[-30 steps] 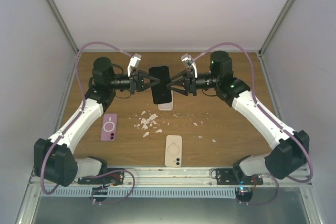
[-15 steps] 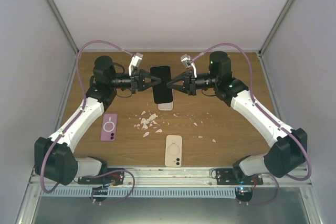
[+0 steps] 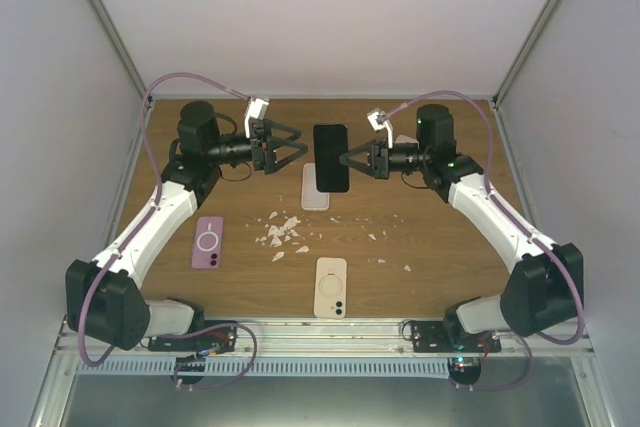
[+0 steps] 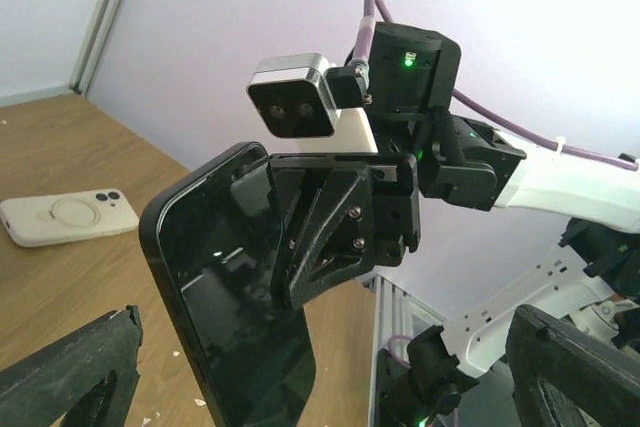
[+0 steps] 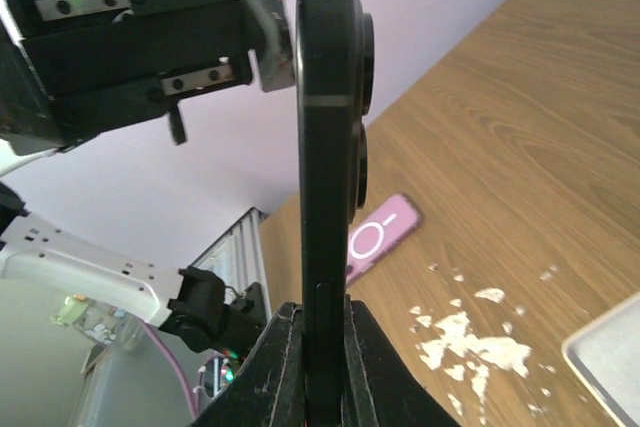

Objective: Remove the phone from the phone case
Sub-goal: Place the phone at the center of the board.

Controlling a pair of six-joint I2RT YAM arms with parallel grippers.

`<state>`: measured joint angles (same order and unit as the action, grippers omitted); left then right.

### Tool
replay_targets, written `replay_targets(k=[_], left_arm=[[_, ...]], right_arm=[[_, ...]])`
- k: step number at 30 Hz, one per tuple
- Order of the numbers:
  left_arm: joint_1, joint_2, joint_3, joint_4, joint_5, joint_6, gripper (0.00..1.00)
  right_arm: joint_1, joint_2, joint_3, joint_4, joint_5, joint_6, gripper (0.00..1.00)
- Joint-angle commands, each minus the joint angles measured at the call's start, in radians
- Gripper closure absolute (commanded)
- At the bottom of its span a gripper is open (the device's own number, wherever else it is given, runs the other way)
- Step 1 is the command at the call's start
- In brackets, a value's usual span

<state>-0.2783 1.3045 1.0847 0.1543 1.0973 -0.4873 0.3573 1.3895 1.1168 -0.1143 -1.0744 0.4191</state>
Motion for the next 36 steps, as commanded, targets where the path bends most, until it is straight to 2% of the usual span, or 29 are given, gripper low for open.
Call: replay_targets(k=[1,5,13,25,36], left_arm=[[0.013,0.011,0.034,-0.010,-0.040,0.026,0.01],[0.017,0.009,0.030,-0.010,-0.052,0.025,0.01],[0.026,0.009,0.023,-0.011,-0.066,0.017,0.01],[0.040,0.008,0.004,0.005,-0.079,-0.012,0.01],[0.042,0.025,-0.004,0.020,-0.080,-0.029,0.01]], right_arm=[[-0.058,0.025,0.005,-0.096,0.001,-0.092,0.99],[-0.111,0.103,0.015,-0.201,0.018,-0.174,1.00],[-0.192,0.280,0.054,-0.268,0.034,-0.206,1.00],[-0.227,0.532,0.146,-0.313,0.022,-0.179,0.99],[-0.228,0.668,0.211,-0.315,-0.029,-0.157,0.96]])
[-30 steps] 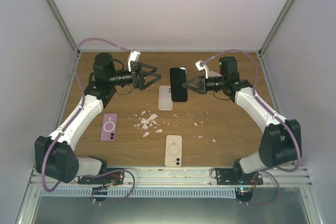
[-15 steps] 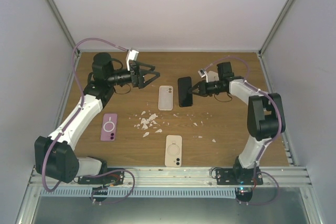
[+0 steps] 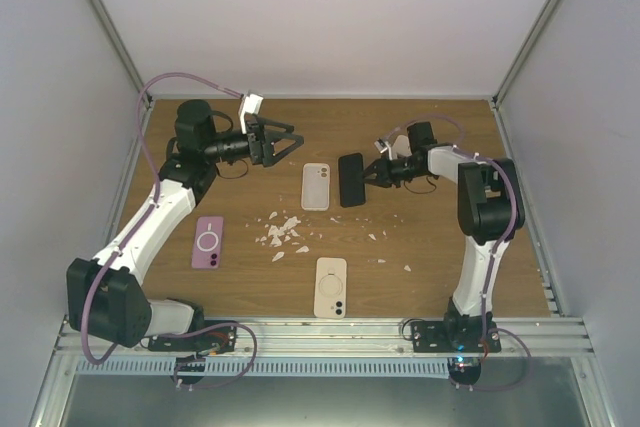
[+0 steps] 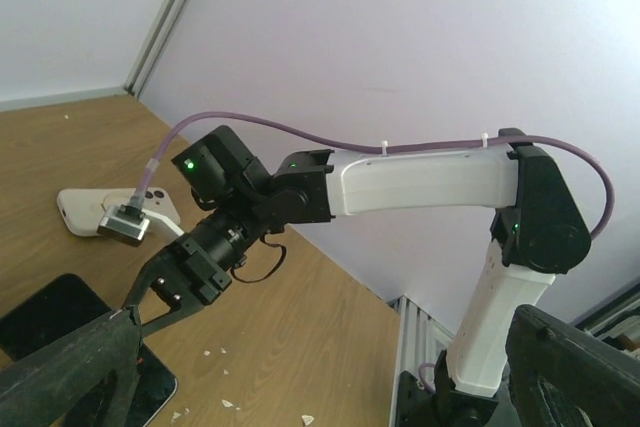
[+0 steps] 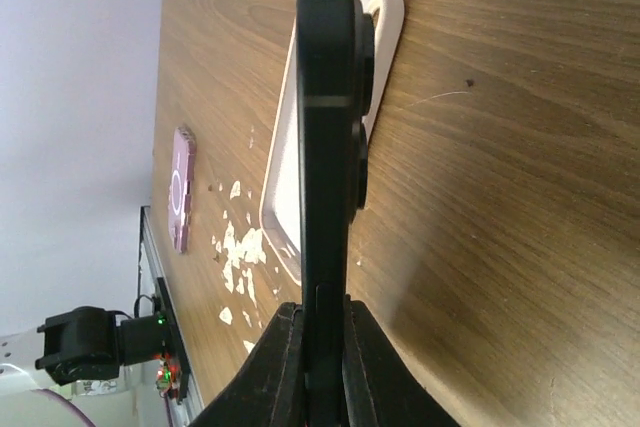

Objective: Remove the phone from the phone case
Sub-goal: Place the phone at the center of the board.

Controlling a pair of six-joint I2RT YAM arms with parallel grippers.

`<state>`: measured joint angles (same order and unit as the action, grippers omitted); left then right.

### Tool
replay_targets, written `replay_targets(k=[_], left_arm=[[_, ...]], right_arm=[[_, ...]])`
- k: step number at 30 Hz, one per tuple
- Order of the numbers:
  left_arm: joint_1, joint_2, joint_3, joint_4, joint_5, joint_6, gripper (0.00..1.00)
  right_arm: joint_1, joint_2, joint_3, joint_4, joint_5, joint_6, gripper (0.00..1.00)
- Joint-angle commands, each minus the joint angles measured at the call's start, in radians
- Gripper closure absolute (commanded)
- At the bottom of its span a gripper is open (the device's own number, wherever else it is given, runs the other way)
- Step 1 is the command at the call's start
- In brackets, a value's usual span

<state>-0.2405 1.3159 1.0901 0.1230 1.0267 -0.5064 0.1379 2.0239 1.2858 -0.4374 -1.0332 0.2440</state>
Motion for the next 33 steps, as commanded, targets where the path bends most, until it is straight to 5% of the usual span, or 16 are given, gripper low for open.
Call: replay_targets(k=[1,19,33], left_arm=[[0.006,0.015,-0.011,0.055,-0.010,-0.014,0.01],[0.013,0.022,-0.035,0.066,-0.022,-0.030,0.01],[0.031,-0.017,-0.056,0.065,-0.033,-0.033,0.01]], right_arm=[[-0.010,0.044,0.044,0.011,-0.071,0.021,0.96],[-0.008,0.151,0.060,0.067,-0.112,0.105,0.93],[-0.003,0.048,0.032,0.011,0.026,0.063,0.37]])
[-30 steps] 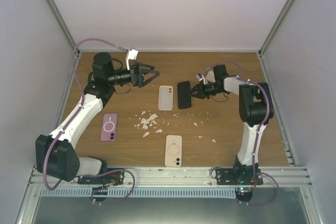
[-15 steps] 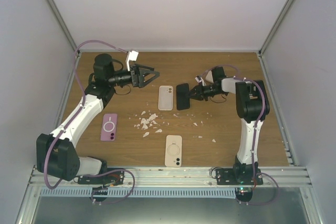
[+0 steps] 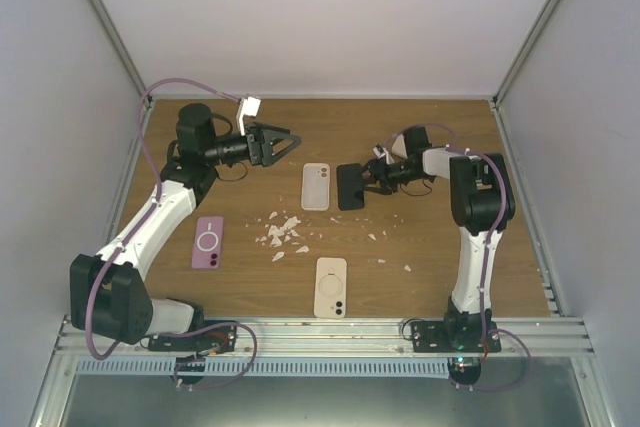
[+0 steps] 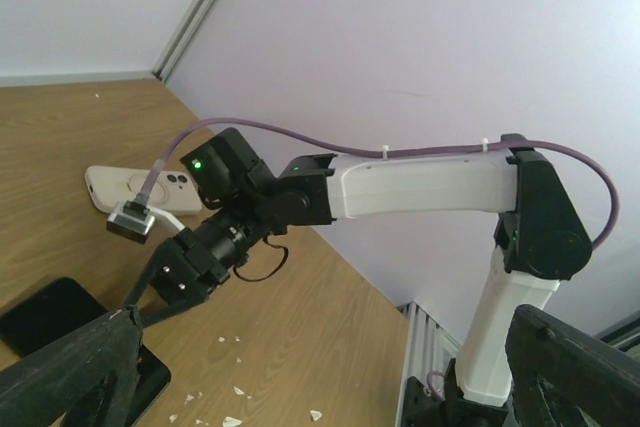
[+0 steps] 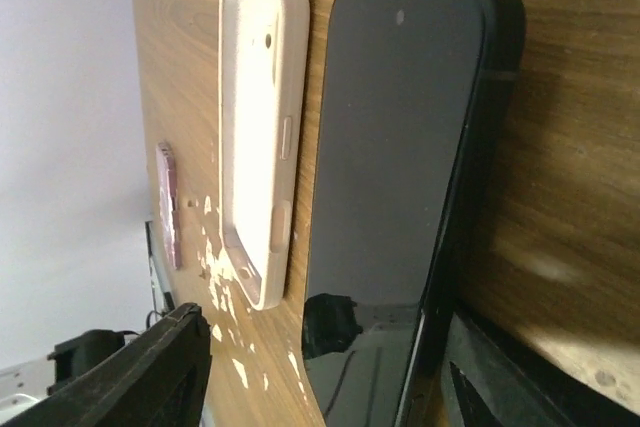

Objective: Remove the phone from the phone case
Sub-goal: Place the phone at the center of the board.

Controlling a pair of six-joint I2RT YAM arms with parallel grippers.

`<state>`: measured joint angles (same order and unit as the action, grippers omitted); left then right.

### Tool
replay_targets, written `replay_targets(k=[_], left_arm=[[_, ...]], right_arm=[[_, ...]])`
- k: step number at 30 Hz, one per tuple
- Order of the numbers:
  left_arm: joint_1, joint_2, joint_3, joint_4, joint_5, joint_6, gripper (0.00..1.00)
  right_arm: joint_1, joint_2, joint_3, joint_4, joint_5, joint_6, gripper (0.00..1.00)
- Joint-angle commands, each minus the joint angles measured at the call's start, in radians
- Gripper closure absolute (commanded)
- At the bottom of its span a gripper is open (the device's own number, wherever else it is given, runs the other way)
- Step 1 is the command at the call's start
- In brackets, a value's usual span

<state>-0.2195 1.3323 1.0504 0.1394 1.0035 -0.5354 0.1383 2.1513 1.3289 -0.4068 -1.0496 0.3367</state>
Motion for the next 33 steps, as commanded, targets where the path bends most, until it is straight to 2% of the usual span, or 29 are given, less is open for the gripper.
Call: replay_targets(k=[1,7,11,15,19,27,33], left_arm=[[0.012,-0.038,-0.019,0.049,-0.010,-0.003,0.01],[0.026,-0.066,-0.039,0.051,-0.017,-0.006,0.01],[0.032,-0.088,-0.041,0.041,-0.017,0.001,0.01],[0.040,-0.107,-0.047,0.027,-0.016,0.016,0.01],[0.044,-0.117,-0.057,0.028,-0.007,0.027,0.01],[0.044,-0.107,-0.054,0.034,0.005,0.027,0.01],[0.045,-0.099,-0.049,0.037,0.007,0.020,0.01]], right_arm=[[-0.005,-0.097,-0.018,-0.022,0.054,-0.034,0.33],[-0.003,-0.159,-0.045,-0.037,0.086,-0.055,0.17],[-0.004,-0.192,-0.029,-0.071,0.141,-0.107,0.13],[-0.008,-0.213,0.051,-0.173,0.226,-0.231,0.09],[-0.015,-0.233,0.138,-0.275,0.270,-0.389,0.01],[-0.030,-0.266,0.258,-0.400,0.445,-0.715,0.00],[-0.139,-0.171,0.388,-0.439,0.498,-0.793,0.00]])
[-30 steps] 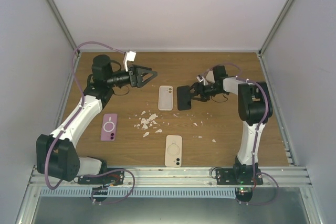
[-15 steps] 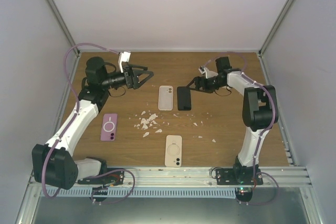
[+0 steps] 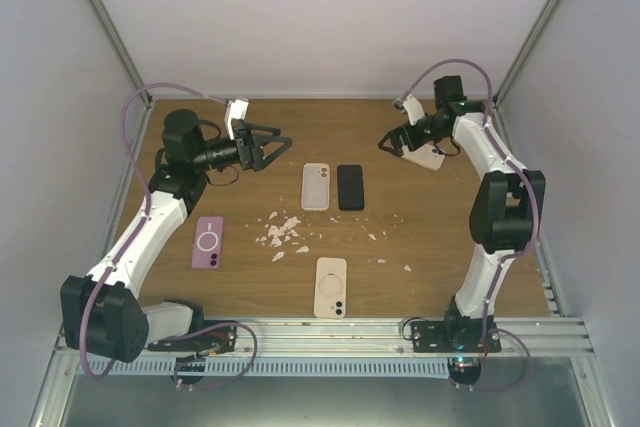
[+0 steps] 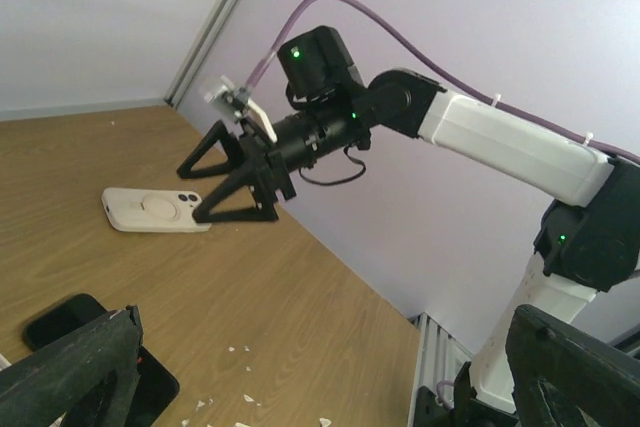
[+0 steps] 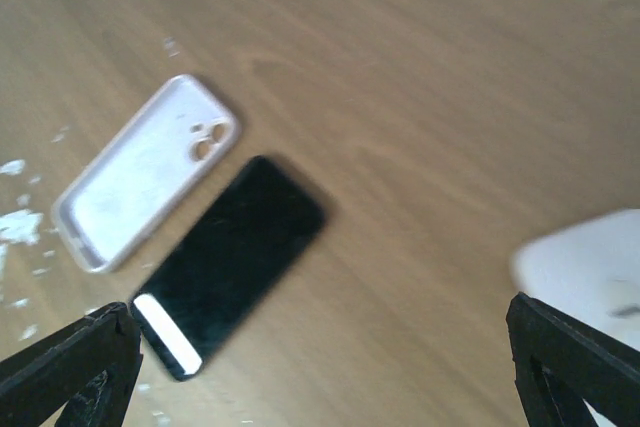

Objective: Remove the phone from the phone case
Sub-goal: Place the phone at the center of the board, then pick up the phone at the center of the board.

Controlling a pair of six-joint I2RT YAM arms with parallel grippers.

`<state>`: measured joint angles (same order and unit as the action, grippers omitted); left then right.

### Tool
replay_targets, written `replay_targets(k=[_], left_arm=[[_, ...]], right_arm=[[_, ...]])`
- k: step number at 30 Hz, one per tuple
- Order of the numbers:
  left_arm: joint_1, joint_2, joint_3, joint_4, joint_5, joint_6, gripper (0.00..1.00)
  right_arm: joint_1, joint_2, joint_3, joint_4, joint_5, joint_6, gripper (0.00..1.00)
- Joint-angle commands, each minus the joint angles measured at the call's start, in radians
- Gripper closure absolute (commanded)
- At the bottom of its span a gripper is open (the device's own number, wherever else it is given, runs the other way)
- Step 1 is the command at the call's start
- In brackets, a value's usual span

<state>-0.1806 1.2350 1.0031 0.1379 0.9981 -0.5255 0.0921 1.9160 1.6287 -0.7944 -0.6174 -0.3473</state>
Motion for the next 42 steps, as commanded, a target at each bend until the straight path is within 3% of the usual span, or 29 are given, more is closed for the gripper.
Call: replay_targets(k=[1,10,17,19,23,27,35,42], left_arm=[[0.006,-0.002,-0.003,0.038,0.013,0.010,0.01],[0.005,0.008,-0.005,0.041,0.011,0.009,0.01],[0.006,0.021,-0.004,0.045,0.010,0.009,0.01],[0.005,0.024,-0.004,0.045,0.009,0.009,0.01],[0.005,0.025,-0.004,0.043,0.008,0.012,0.01],[0.005,0.027,-0.007,0.045,0.006,0.012,0.01],[0.006,0.035,-0.001,0.046,0.007,0.007,0.01],[0.006,0.025,-0.007,0.046,0.007,0.007,0.01]], right_arm=[[-0.122,0.089,0.117,-0.056,0.064,-0.110,0.00],[-0.293,0.315,0.300,-0.053,-0.009,-0.019,0.00],[-0.336,0.415,0.356,-0.017,0.014,0.006,0.02],[-0.336,0.428,0.349,-0.006,0.027,0.006,0.07],[-0.337,0.442,0.333,0.017,0.073,0.010,0.31],[-0.342,0.438,0.309,0.049,0.117,0.023,0.44],[-0.343,0.478,0.292,0.071,0.139,0.022,0.43],[-0.347,0.485,0.254,0.002,0.012,0.033,0.47]])
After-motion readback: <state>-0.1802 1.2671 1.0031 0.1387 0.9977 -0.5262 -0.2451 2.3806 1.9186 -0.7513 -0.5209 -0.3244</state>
